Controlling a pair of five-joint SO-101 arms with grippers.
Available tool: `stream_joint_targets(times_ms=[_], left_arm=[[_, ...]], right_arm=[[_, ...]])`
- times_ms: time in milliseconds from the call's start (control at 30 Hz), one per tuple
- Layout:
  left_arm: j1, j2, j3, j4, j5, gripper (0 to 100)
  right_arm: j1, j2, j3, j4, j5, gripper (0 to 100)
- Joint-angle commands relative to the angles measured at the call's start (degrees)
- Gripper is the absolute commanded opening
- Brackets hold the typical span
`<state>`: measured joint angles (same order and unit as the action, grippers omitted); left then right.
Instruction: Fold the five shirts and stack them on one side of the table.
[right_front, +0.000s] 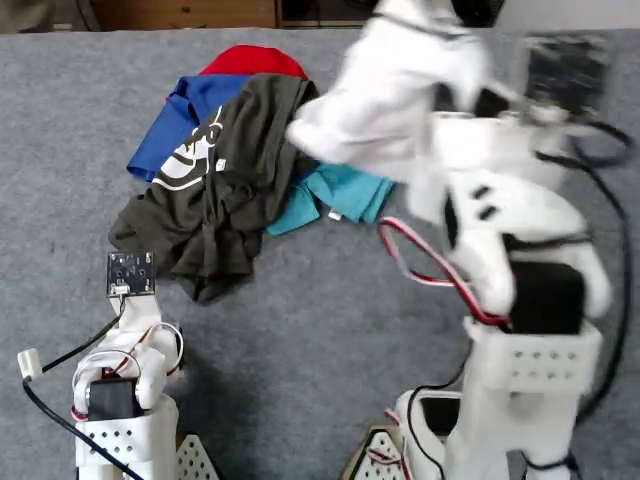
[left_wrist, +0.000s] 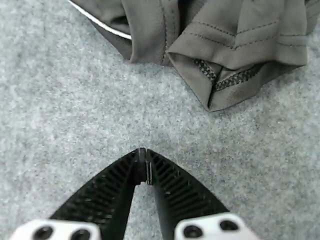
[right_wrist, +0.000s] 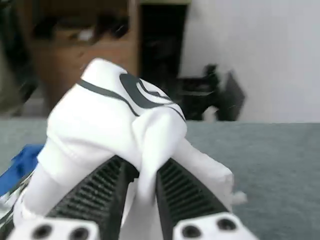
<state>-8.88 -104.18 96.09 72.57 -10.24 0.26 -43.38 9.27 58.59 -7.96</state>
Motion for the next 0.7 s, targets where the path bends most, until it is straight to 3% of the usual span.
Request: stream_joint_targets(times_ms=[0, 400, 500, 667], left_arm=[[-0.09, -0.13, 0.79, 0.35, -0.09, 2], [-0.09, -0.13, 0.79, 0.35, -0.09, 2], [-0.09, -0.13, 0.79, 0.35, -0.09, 2], [-0.09, -0.13, 0.79, 0.35, -0.09, 2]], right_arm=[[9.1, -2.59, -1.45, -1.32, -0.26, 0.2], [23.43, -2.86, 19.38, -1.76, 4.22, 0.2], [23.78, -2.86, 24.75, -1.76, 5.54, 0.2], [18.42, -3.3, 32.66, -1.76, 11.25, 0.2]])
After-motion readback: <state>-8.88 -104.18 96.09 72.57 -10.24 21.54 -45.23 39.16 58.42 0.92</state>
